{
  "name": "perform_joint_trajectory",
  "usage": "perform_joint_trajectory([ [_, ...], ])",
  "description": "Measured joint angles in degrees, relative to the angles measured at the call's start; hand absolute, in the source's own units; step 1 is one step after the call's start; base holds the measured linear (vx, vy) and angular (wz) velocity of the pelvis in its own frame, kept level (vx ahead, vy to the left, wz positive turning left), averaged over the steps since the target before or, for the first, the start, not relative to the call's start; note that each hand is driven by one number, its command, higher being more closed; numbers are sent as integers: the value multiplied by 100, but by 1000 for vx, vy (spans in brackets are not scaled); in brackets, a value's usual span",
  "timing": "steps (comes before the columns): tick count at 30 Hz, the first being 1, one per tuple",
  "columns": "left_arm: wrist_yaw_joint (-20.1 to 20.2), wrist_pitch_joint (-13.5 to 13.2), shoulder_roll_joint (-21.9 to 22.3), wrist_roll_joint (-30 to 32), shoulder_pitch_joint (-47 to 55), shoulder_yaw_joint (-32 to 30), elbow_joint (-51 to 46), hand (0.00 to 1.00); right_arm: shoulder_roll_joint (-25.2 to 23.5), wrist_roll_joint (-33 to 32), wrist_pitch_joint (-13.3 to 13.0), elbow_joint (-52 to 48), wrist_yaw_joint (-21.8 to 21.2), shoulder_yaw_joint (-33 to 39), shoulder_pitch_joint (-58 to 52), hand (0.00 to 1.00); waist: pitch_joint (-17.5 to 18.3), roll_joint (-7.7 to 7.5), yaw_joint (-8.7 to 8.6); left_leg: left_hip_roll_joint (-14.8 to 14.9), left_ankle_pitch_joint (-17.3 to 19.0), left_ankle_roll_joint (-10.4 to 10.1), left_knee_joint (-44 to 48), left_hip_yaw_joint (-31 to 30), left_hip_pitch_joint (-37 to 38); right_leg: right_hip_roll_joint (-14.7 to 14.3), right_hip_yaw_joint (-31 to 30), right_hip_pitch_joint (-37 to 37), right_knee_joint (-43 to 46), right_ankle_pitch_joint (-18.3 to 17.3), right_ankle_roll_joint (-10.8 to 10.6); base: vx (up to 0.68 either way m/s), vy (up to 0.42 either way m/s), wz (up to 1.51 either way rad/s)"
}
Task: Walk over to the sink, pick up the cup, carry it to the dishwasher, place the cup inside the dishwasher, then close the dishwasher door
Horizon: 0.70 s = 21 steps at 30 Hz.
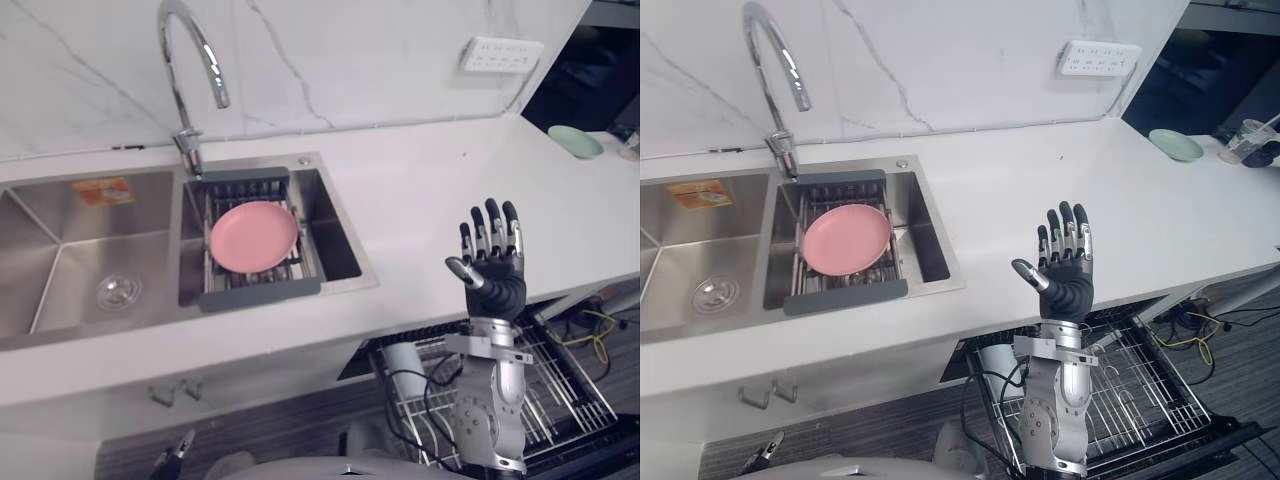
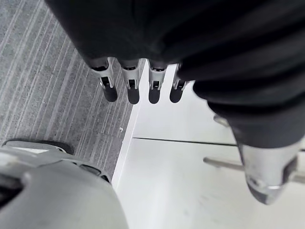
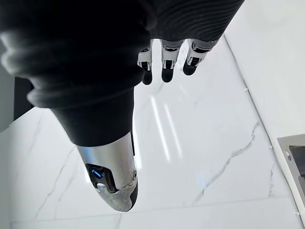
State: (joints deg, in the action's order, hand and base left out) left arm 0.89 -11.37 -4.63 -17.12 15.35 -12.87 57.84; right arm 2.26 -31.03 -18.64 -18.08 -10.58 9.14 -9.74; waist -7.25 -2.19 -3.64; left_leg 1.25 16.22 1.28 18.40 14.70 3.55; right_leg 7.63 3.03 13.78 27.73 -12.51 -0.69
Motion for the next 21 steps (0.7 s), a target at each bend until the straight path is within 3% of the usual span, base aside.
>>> perform_joint_trajectory([
  [1, 15, 0, -43, 1, 2, -4, -9, 0, 1, -4, -14, -2, -40, 1, -1, 0, 18, -94, -26, -47, 37, -58, 79, -89, -1, -17, -5, -25, -402, 613, 3, 227, -152, 25],
  [2, 33, 15, -40, 4, -50, -1, 18, 0, 113, -11, -38, 61, -104, 48, -3, 0, -21, -10, -97, 30, 142, -171, 178, -403, 99, -135, -26, -234, -479, 793, -282, 136, -104, 21],
  [3, -47, 13, -2, 172, -119, 181, -93, 0, 290, -7, 12, 77, -173, 234, 209, 0, -259, 75, 41, -69, -99, -91, -662, -1005, 366, -291, -69, -1094, -2457, 1865, -417, 136, -104, 17],
  [10, -28, 17, -16, 170, -117, 181, -92, 0, 293, -20, 49, 16, -172, 244, 214, 0, -258, 76, 95, -58, -156, -84, -773, -985, 291, -178, 152, -1087, -2552, 1833, -362, -1, -1, 8],
  [16, 247, 225, -123, 153, -132, 301, -73, 0, 301, -55, 666, -144, -169, 219, 299, 0, -162, 28, 266, 214, -306, -301, -964, -110, 197, -46, 941, -1205, -2895, 1931, -358, 39, -21, 22],
  [18, 314, 295, -182, 141, -159, 394, -44, 0, 368, 321, 781, -146, -118, 132, 414, 0, -99, -9, 311, 288, -409, -361, -965, 179, 183, -41, 1097, -1198, -2976, 2012, -421, 93, -49, 18],
  [21, 335, 484, -206, 147, -295, 398, 56, 0, 874, 1447, 913, -147, 33, -312, 753, 0, -86, -1, 417, 322, -409, -364, -967, 243, 267, -122, 1212, -1387, -3244, 2147, -390, 47, -41, -8],
])
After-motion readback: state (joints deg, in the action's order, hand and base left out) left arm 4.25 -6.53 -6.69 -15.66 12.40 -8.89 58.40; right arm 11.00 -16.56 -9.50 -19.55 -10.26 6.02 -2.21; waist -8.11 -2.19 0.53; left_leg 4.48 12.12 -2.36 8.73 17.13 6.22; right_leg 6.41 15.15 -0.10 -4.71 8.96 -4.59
